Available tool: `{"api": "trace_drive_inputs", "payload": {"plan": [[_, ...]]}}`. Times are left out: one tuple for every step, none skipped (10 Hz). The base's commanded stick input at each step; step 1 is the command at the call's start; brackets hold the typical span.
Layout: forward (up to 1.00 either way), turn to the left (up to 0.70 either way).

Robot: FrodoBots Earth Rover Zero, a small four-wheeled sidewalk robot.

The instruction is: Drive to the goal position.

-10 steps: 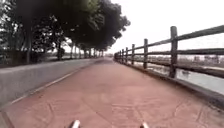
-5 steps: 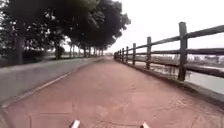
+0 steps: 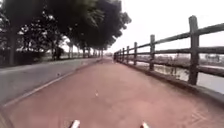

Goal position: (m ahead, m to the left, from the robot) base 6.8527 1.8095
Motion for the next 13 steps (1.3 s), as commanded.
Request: {"api": "trace_drive_inputs", "payload": {"plan": [[0.7,0.0],[0.7,0.0],[0.7,0.0],[0.7,0.0],[0.7,0.0],[0.7,0.0],[0.7,0.0],[0.7,0.0],[0.7,0.0],[0.7,0.0],[0.7,0.0],[0.7,0.0],[0.7,0.0]]}}
